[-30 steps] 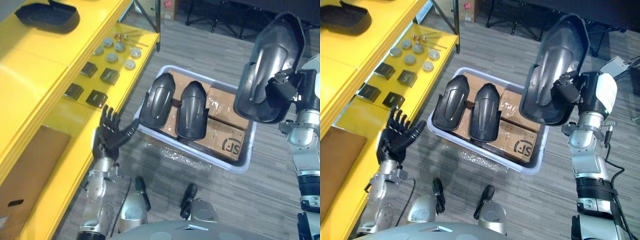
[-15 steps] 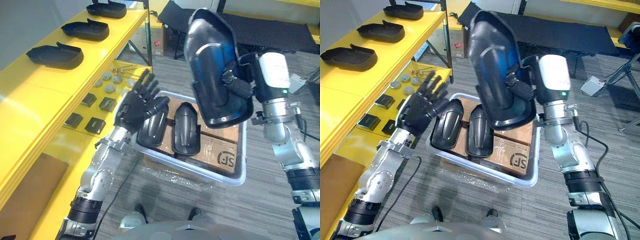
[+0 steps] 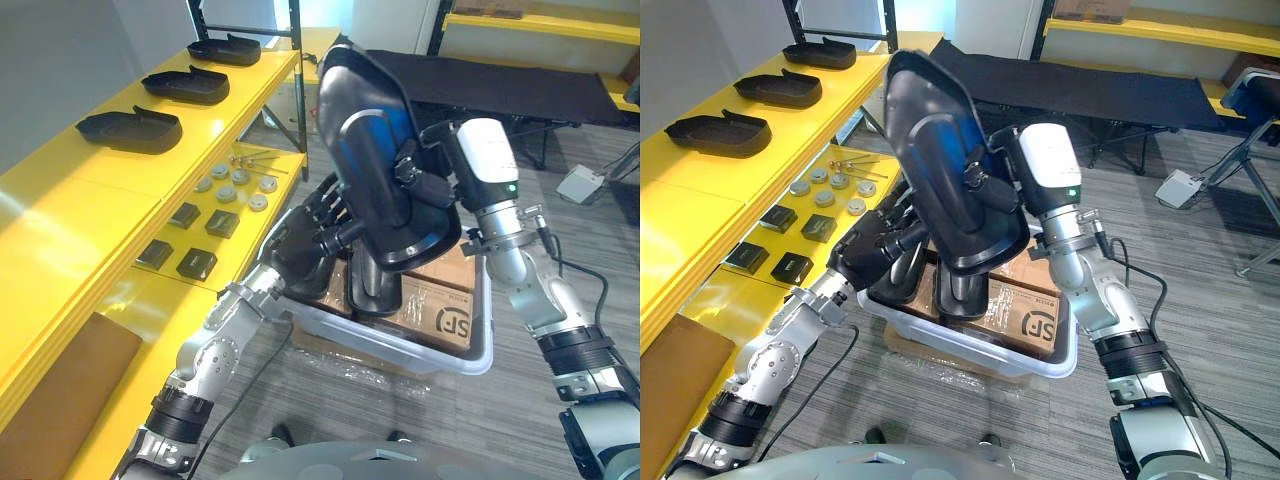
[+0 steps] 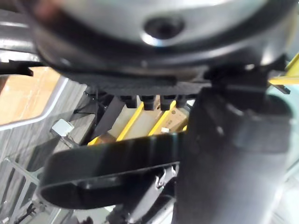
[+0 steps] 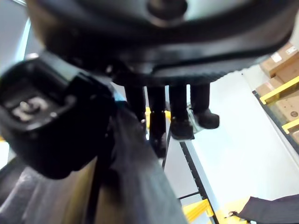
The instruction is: Walk over and take three plastic housings, then place them on the shelf
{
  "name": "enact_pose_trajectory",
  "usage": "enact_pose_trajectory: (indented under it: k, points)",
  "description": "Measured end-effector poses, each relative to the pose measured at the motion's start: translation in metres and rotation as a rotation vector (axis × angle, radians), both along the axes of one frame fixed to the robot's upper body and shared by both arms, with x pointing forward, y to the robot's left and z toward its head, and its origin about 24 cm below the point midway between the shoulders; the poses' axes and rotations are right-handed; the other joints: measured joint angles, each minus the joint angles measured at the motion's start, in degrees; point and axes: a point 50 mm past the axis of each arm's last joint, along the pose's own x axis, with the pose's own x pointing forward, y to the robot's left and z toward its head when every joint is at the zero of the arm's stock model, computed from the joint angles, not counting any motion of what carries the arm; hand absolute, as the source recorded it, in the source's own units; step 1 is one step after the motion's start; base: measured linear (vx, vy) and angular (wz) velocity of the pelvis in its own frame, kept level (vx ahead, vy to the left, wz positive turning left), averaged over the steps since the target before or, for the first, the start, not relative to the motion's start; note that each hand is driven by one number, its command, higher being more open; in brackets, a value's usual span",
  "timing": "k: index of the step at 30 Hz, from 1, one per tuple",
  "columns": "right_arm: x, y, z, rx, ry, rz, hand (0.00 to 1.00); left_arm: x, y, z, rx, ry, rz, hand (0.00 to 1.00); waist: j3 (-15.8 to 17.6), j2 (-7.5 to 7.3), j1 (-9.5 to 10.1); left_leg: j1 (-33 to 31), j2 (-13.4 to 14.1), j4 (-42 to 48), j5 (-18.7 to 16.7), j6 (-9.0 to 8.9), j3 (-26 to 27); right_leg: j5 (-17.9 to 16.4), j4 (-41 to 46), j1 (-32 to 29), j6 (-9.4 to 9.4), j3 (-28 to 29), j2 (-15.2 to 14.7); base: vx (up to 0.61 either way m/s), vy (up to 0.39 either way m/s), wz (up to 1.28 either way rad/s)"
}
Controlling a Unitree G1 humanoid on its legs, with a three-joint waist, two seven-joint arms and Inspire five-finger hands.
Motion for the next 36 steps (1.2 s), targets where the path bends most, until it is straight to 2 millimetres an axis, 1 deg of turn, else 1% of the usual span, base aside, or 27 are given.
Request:
enact_pose_trajectory:
  k: [4, 7, 10, 11, 13, 15, 17, 21, 27, 36]
  points:
    - [0.000, 0.022, -0.012, 0.044, 0.065, 0.074, 0.00, 0.006, -0.008, 0.010, -0.019, -0.027, -0.010, 1.00, -0.13, 0.17, 0.05, -0.03, 0.00, -0.25, 0.22, 0.14, -0.11, 0.20, -0.07, -0.03, -0.29, -0.26, 0.01, -0.04, 0.024, 0.00]
    - [0.000, 0.032, -0.018, 0.101, 0.096, 0.102, 0.00, 0.007, -0.009, 0.010, -0.038, 0.003, 0.029, 1.00, -0.17, 0.21, 0.04, -0.12, 0.00, -0.25, 0.43, 0.22, -0.13, 0.37, -0.15, -0.13, -0.51, -0.26, 0.04, 0.00, 0.000, 0.00]
    - [0.000, 0.036, -0.026, 0.149, 0.130, 0.099, 0.00, 0.008, -0.010, 0.010, -0.077, 0.024, 0.045, 1.00, -0.19, 0.22, 0.15, -0.17, -0.02, -0.24, 0.63, 0.21, -0.32, 0.44, -0.21, -0.09, -0.60, -0.37, 0.06, 0.00, 0.000, 0.00]
    - [0.000, 0.037, -0.029, 0.163, 0.140, 0.097, 0.00, 0.008, -0.010, 0.010, -0.079, 0.025, 0.047, 0.00, -0.19, 0.21, 0.15, -0.18, -0.02, -0.24, 0.65, 0.20, -0.37, 0.46, -0.24, -0.07, -0.63, -0.40, 0.06, 0.00, 0.000, 0.00]
    - [-0.003, 0.039, -0.040, 0.220, 0.172, 0.087, 0.00, 0.008, -0.011, 0.011, -0.089, 0.022, 0.058, 0.00, -0.20, 0.22, 0.20, -0.22, -0.08, -0.22, 0.67, 0.20, -0.60, 0.53, -0.50, 0.16, -0.66, -0.60, 0.09, 0.02, 0.016, 0.04]
    - [-0.006, 0.041, -0.047, 0.256, 0.187, 0.075, 0.00, 0.009, -0.010, 0.011, -0.087, 0.019, 0.064, 0.00, -0.35, 0.24, 0.23, -0.25, -0.16, -0.19, 0.67, 0.20, -0.69, 0.69, -0.92, 0.33, -0.62, -0.67, 0.12, 0.03, 0.019, 0.02]
    - [-0.009, 0.043, -0.055, 0.285, 0.201, 0.061, 0.00, 0.009, -0.009, 0.008, -0.069, 0.030, 0.076, 0.00, -1.21, 0.34, 0.20, -0.37, -0.31, -0.10, 0.67, 0.21, -0.72, 0.81, -1.15, 0.30, -0.57, -0.62, 0.07, 0.04, 0.026, -0.01]
    - [-0.011, 0.048, -0.058, 0.299, 0.173, 0.056, 0.00, 0.012, -0.007, 0.001, -0.001, 0.054, 0.131, 0.00, -1.61, 0.28, 0.04, -0.36, -0.63, -0.08, 0.67, 0.21, -0.74, 0.81, -1.16, 0.30, -0.57, -0.58, 0.06, 0.03, 0.033, 0.00]
    - [-0.013, 0.054, -0.064, 0.294, 0.182, 0.045, 0.00, 0.014, -0.005, -0.002, 0.124, 0.040, 0.210, 0.00, -1.73, 0.27, 0.09, -0.33, -0.62, -0.08, 0.65, 0.20, -0.74, 0.85, -1.16, 0.28, -0.64, -0.57, 0.06, 0.00, 0.000, 0.00]
    - [-0.014, 0.055, -0.065, 0.290, 0.172, 0.028, 0.00, 0.013, -0.006, -0.003, 0.146, 0.035, 0.209, 0.00, -2.78, 0.11, 0.44, -0.29, -0.59, -0.05, 0.59, 0.14, -0.70, 0.90, -1.16, 0.23, -0.71, -0.40, 0.07, 0.00, 0.000, 0.00]
